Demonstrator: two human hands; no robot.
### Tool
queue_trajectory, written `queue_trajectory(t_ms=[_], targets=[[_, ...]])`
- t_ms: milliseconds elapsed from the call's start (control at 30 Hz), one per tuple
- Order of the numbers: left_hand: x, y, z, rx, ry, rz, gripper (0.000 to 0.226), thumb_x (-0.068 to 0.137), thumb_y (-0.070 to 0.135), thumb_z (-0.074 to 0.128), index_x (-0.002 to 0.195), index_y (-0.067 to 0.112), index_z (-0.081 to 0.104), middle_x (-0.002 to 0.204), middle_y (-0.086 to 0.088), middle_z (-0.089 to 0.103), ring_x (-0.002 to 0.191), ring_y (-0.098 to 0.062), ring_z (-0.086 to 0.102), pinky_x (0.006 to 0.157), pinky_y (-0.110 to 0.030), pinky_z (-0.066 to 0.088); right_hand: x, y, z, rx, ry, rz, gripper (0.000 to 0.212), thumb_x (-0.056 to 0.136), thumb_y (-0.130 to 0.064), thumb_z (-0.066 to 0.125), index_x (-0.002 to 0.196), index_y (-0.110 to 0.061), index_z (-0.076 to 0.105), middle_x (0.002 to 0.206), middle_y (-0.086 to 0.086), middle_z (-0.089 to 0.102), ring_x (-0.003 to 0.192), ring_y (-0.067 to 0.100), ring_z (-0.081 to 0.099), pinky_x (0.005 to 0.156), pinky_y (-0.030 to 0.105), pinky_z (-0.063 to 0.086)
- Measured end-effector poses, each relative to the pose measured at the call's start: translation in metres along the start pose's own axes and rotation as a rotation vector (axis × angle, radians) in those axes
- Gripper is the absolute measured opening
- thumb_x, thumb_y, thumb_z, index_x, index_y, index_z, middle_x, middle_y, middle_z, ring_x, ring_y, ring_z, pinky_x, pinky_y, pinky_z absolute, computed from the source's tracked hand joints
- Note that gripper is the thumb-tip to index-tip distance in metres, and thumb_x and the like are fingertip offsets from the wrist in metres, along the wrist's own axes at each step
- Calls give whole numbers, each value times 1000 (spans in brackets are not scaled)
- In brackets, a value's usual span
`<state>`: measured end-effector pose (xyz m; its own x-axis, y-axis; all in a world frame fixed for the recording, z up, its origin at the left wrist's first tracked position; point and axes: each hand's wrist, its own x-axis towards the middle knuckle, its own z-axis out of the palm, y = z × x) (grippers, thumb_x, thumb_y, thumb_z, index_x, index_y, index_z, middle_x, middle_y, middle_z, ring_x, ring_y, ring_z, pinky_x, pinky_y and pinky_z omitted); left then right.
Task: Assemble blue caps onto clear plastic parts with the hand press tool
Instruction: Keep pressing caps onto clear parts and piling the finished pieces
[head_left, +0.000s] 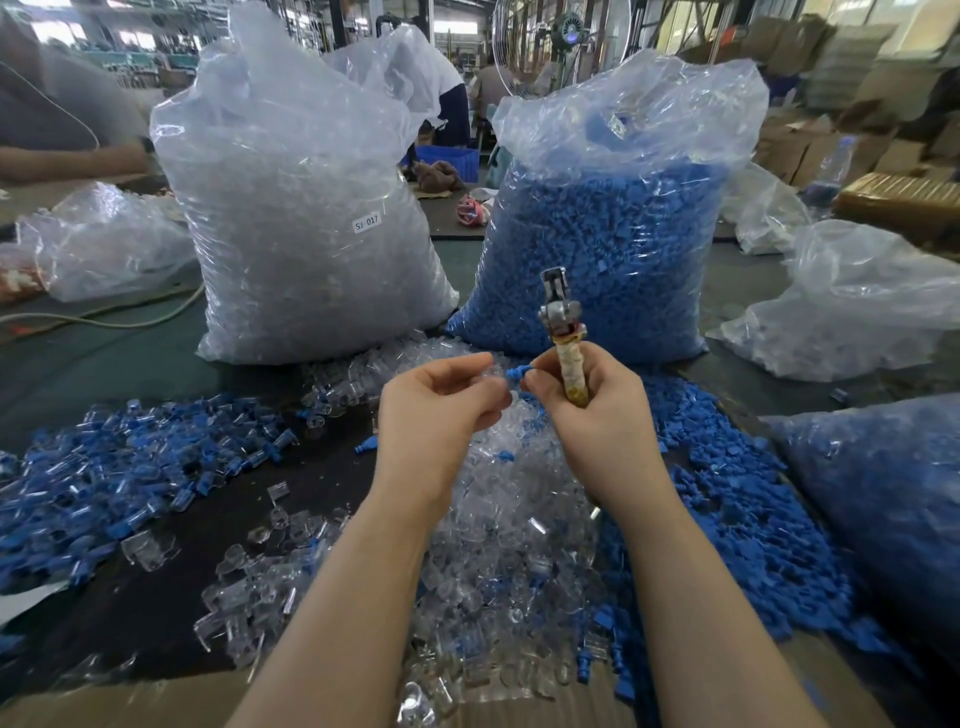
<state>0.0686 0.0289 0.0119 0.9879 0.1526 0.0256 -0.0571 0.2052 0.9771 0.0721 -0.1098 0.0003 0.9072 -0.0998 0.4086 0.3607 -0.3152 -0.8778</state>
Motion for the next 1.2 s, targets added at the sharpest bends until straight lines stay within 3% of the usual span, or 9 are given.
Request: queue_trajectory(t_ms=[100, 233, 433, 700, 833, 1000, 1200], targets=[[-1, 0, 1, -22, -13, -5, 20, 80, -1, 75, 93, 14, 74, 78, -4, 76, 73, -14, 73, 64, -18, 55, 0, 2, 2, -53, 21, -25, 18, 91, -20, 68, 79, -29, 58, 63, -21, 59, 57, -1, 51, 55, 11, 39], [-2, 0, 3, 31, 5, 16, 24, 78, 1, 77, 99, 13, 71, 75, -5, 75, 71, -14, 71, 66, -22, 59, -1, 3, 4, -76, 58, -53, 18, 91, -22, 68, 80, -29, 56, 62, -24, 57, 56, -1, 51, 55, 12, 37], [-3, -1, 7, 139, 76, 68, 13, 76, 4, 78, 80, 10, 68, 69, -9, 73, 72, -27, 73, 68, -34, 61, -1, 2, 5, -82, 66, -64, 12, 91, -23, 68, 84, -17, 60, 69, -13, 61, 59, 4, 50, 56, 21, 40], [-5, -1, 10, 201, 106, 162, 12, 74, 10, 82, 77, 20, 76, 71, 0, 75, 72, -17, 73, 74, -39, 61, -2, 0, 7, -123, 70, -59, 14, 91, -24, 68, 85, -14, 60, 65, -5, 59, 62, 12, 52, 56, 27, 40], [-6, 0, 11, 264, 137, 226, 13, 73, 14, 83, 76, 25, 76, 70, 9, 74, 68, -7, 71, 71, -33, 61, 0, 0, 6, -92, 37, -25, 8, 91, -21, 67, 85, -17, 62, 64, -10, 59, 57, 7, 49, 52, 23, 38], [-5, -1, 10, 328, 144, 279, 18, 74, 12, 81, 74, 28, 74, 69, 16, 72, 64, 2, 67, 60, -13, 51, 0, -2, 5, -61, -30, -10, 14, 91, -17, 65, 84, -29, 64, 66, -20, 62, 57, 1, 52, 53, 15, 39], [-5, -3, 9, 383, 139, 342, 14, 76, 16, 81, 76, 28, 74, 70, 19, 71, 66, 4, 67, 61, -8, 49, 1, -4, 1, -47, -65, 17, 19, 90, -13, 64, 82, -30, 65, 73, -13, 69, 67, 4, 61, 64, 25, 50]])
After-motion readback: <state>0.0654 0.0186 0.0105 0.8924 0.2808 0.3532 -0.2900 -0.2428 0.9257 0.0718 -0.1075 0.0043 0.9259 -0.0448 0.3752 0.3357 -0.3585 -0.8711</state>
